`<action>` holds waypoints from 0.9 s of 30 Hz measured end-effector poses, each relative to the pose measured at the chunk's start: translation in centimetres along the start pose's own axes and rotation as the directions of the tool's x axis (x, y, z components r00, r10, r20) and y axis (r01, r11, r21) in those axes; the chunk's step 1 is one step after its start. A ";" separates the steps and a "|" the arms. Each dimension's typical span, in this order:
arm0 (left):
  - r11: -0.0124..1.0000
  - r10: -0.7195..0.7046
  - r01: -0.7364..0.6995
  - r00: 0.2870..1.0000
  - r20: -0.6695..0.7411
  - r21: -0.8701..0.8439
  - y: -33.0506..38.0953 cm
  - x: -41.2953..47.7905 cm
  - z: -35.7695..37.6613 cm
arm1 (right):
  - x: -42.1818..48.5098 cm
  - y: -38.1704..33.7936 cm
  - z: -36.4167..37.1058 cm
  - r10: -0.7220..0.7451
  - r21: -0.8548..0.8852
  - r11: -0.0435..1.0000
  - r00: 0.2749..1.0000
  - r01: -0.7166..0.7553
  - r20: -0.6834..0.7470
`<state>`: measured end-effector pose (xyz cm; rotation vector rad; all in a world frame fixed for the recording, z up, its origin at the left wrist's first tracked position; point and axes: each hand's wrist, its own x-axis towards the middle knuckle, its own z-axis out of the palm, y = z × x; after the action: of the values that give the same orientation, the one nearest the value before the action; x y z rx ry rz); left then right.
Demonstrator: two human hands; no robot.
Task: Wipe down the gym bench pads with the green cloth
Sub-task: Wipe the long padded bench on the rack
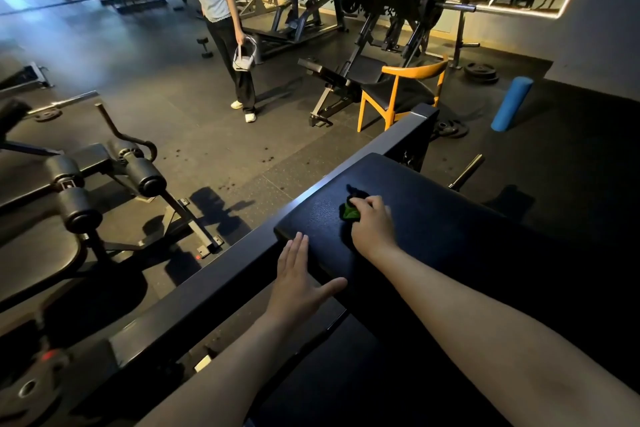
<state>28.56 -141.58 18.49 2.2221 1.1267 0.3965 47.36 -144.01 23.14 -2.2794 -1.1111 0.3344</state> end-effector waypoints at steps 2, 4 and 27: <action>1.000 0.007 -0.007 1.000 -0.006 -0.001 -0.2 0.0 -0.1 | -0.4 -1.2 1.0 -0.018 -0.037 0.999 0.999 0.019 0.032; 1.000 0.007 -0.007 1.000 -0.006 -0.004 -0.4 0.0 -0.2 | -1.3 -2.1 1.8 -0.082 -0.008 0.997 0.996 0.083 0.039; 0.995 0.046 -0.049 0.998 -0.030 -0.089 -0.9 -0.1 0.1 | -6.8 -1.6 2.0 -0.210 0.071 0.976 0.976 0.206 0.051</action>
<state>27.99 -141.29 17.79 2.1743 1.0516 0.4901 41.23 -147.79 22.28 -2.0856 -1.3362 0.3501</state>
